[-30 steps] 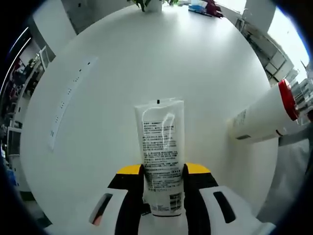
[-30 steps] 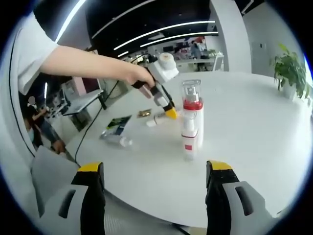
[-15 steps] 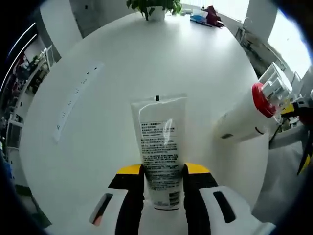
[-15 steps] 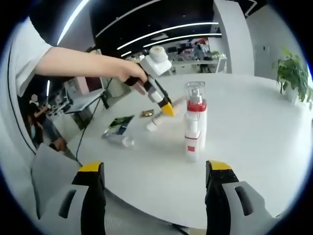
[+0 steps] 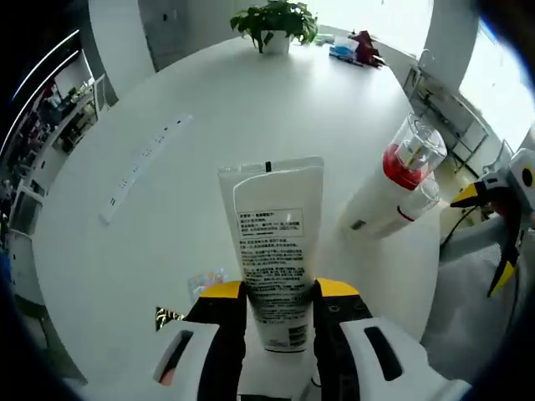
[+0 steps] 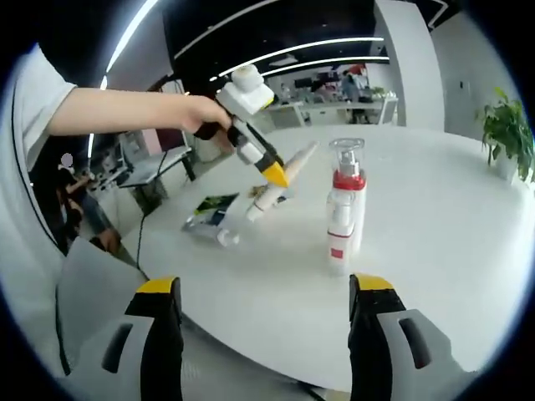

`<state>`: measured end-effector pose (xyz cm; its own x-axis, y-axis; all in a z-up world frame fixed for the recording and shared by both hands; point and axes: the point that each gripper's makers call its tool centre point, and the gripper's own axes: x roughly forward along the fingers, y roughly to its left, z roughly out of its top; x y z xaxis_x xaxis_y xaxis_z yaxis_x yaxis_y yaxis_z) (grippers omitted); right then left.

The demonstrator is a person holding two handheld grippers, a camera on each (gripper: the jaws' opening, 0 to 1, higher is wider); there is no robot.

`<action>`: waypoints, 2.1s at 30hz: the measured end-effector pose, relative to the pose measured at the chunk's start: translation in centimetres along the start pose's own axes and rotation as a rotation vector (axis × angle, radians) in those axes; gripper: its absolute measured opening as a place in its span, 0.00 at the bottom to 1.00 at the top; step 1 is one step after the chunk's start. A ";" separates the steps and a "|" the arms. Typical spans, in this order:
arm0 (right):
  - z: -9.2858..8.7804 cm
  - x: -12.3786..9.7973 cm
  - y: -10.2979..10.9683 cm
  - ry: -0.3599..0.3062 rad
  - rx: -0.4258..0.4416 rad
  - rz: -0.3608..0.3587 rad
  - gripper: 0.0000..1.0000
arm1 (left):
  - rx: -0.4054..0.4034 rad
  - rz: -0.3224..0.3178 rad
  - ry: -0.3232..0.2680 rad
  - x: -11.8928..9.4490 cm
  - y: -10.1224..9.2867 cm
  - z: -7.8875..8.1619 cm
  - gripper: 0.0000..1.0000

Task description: Arrange the skincare products in the storage area until every visible bottle or jar stands upright without overlapping.

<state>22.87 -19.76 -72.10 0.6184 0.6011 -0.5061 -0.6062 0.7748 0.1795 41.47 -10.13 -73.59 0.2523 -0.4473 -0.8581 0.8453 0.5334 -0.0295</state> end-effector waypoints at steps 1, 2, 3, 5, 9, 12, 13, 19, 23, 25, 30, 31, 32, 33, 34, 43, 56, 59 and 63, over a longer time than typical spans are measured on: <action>0.0 0.0 0.0 0.001 -0.003 0.000 0.82 | -0.003 -0.010 -0.016 -0.3 -0.1 0.0 0.32; 0.0 0.0 0.1 0.004 -0.012 0.006 0.82 | -0.012 -0.022 -0.027 -0.8 -0.4 -0.2 0.32; -0.1 0.1 0.2 0.008 -0.016 0.014 0.81 | -0.024 -0.026 -0.033 -1.2 -0.6 -0.4 0.32; -0.2 0.1 0.3 0.013 -0.020 0.018 0.81 | -0.045 -0.032 -0.053 -1.7 -0.7 -0.7 0.32; -0.5 0.2 0.8 0.035 -0.051 0.043 0.81 | -0.081 -0.044 -0.097 -3.3 -1.7 -1.2 0.32; -0.7 0.3 1.3 0.053 -0.078 0.060 0.81 | -0.117 -0.069 -0.144 -4.3 -2.1 -1.3 0.32; -0.8 0.4 1.4 0.057 -0.085 0.064 0.81 | -0.131 -0.076 -0.166 -4.6 -2.3 -1.3 0.32; -0.8 0.3 1.8 0.058 -0.085 0.085 0.81 | -0.205 -0.130 -0.258 -6.2 -4.6 -2.4 0.32; -0.9 0.4 2.2 0.070 -0.102 0.103 0.81 | -0.250 -0.150 -0.298 -7.0 -5.6 -3.3 0.32; -1.0 0.4 2.5 0.076 -0.111 0.114 0.81 | -0.264 -0.164 -0.331 -7.5 -6.1 -3.6 0.32; -0.7 0.4 3.7 0.070 -0.098 0.186 0.83 | -0.310 -0.217 -0.425 -9.2 -7.5 -3.5 0.32; -0.5 0.3 4.1 0.067 -0.088 0.213 0.83 | -0.318 -0.232 -0.451 -9.9 -7.8 -3.2 0.32; -0.3 0.3 4.4 0.060 -0.087 0.229 0.83 | -0.324 -0.237 -0.470 -10.3 -8.0 -3.1 0.32; 0.0 0.2 4.8 0.053 -0.089 0.250 0.83 | -0.330 -0.245 -0.483 -10.7 -8.3 -2.9 0.32; 0.1 0.1 5.2 0.050 -0.085 0.282 0.83 | -0.324 -0.262 -0.503 -11.3 -8.8 -2.7 0.32; 5.8 0.4 8.4 -0.082 -0.017 0.475 0.80 | -0.324 -0.415 -0.621 -14.9 -12.9 -1.1 0.32; 9.7 -0.1 11.0 -0.141 -0.004 0.635 0.67 | -0.290 -0.560 -0.778 -19.1 -16.8 1.2 0.32; 10.1 -0.7 11.6 -0.132 0.004 0.681 0.63 | -0.274 -0.599 -0.800 -20.0 -17.6 1.5 0.32; 11.7 -1.6 12.4 -0.165 0.009 0.733 0.56 | -0.250 -0.623 -0.819 -20.5 -18.4 1.7 0.32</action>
<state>20.19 -8.88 -59.21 0.1253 0.9847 -0.1209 -0.8878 0.1657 0.4295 21.53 -12.04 -54.54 0.1270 -0.9906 -0.0505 0.8373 0.1344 -0.5300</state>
